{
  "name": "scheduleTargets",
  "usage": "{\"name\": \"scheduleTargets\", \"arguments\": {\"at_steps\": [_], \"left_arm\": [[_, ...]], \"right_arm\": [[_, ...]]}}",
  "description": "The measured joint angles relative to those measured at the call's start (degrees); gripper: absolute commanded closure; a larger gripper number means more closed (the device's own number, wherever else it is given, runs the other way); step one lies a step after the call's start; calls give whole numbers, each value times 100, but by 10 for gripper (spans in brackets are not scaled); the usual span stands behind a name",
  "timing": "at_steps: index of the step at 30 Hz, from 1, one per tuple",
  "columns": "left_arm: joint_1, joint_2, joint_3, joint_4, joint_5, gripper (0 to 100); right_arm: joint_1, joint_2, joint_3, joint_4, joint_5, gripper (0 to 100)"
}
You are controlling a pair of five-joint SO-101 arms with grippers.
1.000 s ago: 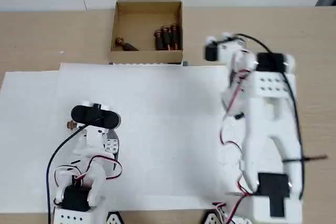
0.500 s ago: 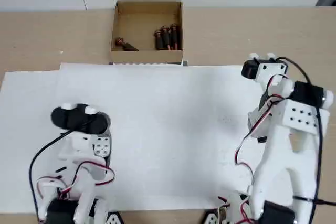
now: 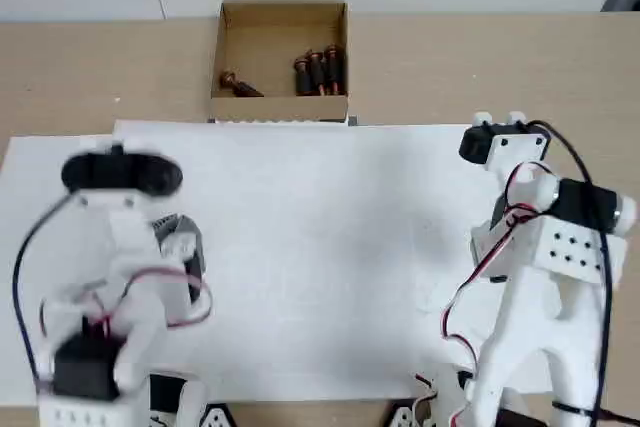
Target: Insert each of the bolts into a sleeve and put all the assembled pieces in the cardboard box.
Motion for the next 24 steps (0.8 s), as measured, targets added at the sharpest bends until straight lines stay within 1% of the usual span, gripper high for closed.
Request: {"name": "scheduleTargets", "arguments": {"at_steps": [8, 13, 17, 20, 24], "left_arm": [[0, 2690, -1749, 993, 1363, 994], [0, 3903, -2136, 1327, 2365, 994], [-18, 4571, -2163, 1407, 3297, 994], [-299, 4853, -2163, 1407, 3587, 993], [-967, 5064, -2163, 1213, 3648, 992]], "right_arm": [[0, -264, 501, 0, 0, 995], [35, -633, 923, -53, 0, 995], [413, -993, 1222, -255, 0, 995], [782, -1160, 1345, -352, 0, 995], [1169, -1222, 1398, -369, 123, 995]]}}
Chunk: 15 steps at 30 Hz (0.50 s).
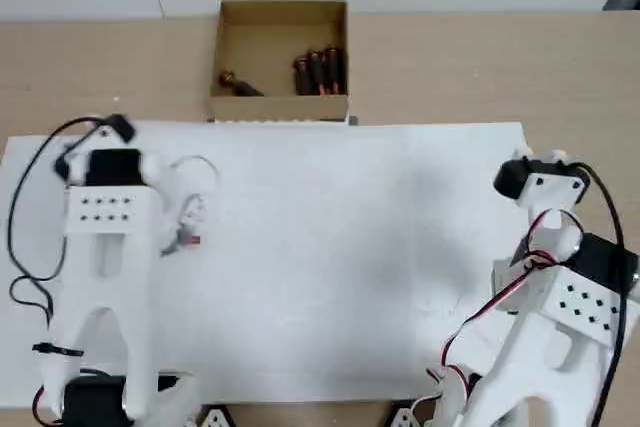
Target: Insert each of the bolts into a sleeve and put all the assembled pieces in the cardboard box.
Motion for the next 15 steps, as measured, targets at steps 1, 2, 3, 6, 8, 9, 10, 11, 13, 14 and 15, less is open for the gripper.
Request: {"name": "scheduleTargets", "arguments": {"at_steps": [1, 2, 3, 6, 8, 9, 10, 11, 13, 14, 15], "left_arm": [[-185, 35, 0, -79, 9, 991], [-352, 79, 0, -141, 9, 990], [-466, 123, 0, -193, 18, 989], [-651, 264, 0, -264, 9, 988], [-721, 387, 0, -343, 44, 983], [-747, 457, 0, -396, 44, 972], [-765, 536, 0, -440, 44, 953], [-791, 615, 0, -484, 44, 931], [-835, 782, 0, -615, 44, 893], [-853, 862, 0, -686, 44, 882], [-879, 905, 0, -756, 44, 882]], "right_arm": [[62, 0, 0, 0, 18, 995], [114, -9, 0, 0, 35, 995], [141, -18, 0, 0, 44, 995], [158, -26, 0, 0, 62, 995], [158, -26, 0, 0, 62, 995], [158, -26, 0, 0, 62, 995], [158, -26, 0, 0, 62, 995], [158, -26, 0, 0, 62, 995], [158, -26, 0, 0, 62, 995], [158, -26, 0, 0, 62, 995], [158, -26, 0, 0, 62, 995]]}}
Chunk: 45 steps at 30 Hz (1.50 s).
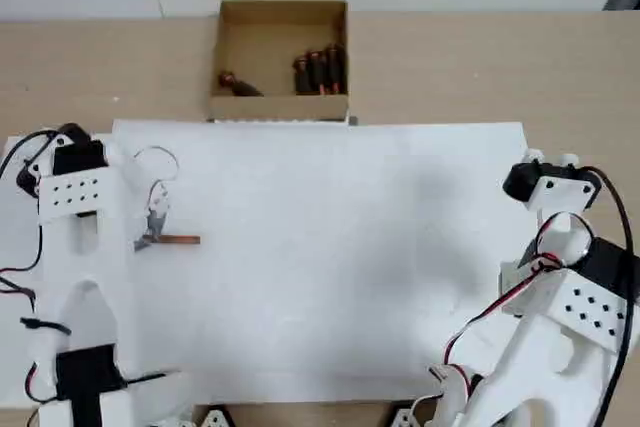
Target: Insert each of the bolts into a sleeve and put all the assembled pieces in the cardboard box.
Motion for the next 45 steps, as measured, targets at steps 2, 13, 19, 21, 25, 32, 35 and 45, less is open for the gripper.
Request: {"name": "scheduleTargets", "arguments": {"at_steps": [2, 13, 19, 21, 25, 32, 35, 45], "left_arm": [[0, 70, 0, -149, 0, 882], [-9, 141, 44, -782, 9, 882], [-9, 141, 413, -1152, 18, 882], [-9, 141, 484, -1213, 0, 882], [-9, 167, 519, -1240, 0, 882], [-9, 932, 431, -1240, 26, 882], [-9, 1169, 193, -1240, 62, 882], [0, 1837, -79, -1266, 70, 913]], "right_arm": [[0, 0, 0, 0, 0, 995], [0, 0, 0, 0, 0, 995], [0, 0, 0, 0, 0, 995], [0, 0, 0, 0, 0, 995], [0, 0, 0, 0, 0, 995], [0, 0, 0, 0, 0, 995], [0, 0, 0, 0, 0, 995], [0, 0, 0, 0, 0, 995]]}}
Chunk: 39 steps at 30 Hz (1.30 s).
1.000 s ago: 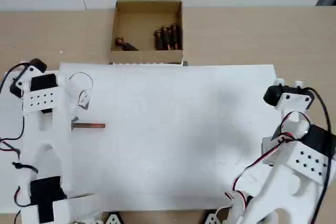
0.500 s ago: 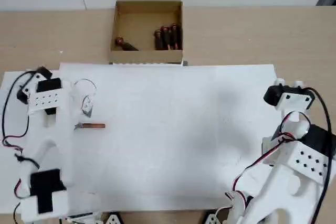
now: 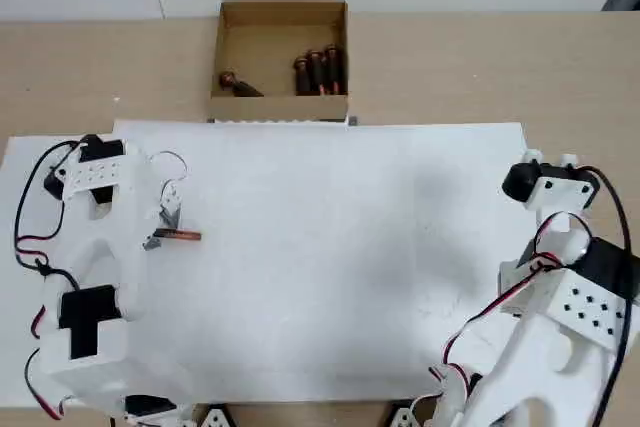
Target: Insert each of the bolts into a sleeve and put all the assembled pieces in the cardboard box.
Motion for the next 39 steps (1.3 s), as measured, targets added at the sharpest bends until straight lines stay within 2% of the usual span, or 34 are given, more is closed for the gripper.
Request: {"name": "scheduleTargets", "arguments": {"at_steps": [2, 3, 16, 21, 28, 34, 39], "left_arm": [[-44, 44, 0, -62, 0, 989], [-79, 53, 0, -114, 18, 997], [-185, 114, -132, -308, 26, 995], [-308, 158, -853, 237, -9, 995], [220, -457, -1855, 818, -580, 995], [686, -1213, -1960, 1011, -1046, 995], [1037, -1864, -1960, 1231, -1802, 995]], "right_arm": [[0, 0, 0, 0, 0, 995], [0, 0, 0, 0, 0, 995], [0, 0, 0, 0, 0, 995], [0, 0, -26, 18, 0, 995], [-475, 0, -615, 290, 0, 996], [-870, 0, -1187, 334, 9, 995], [-1275, -35, -1468, 334, 9, 995]]}}
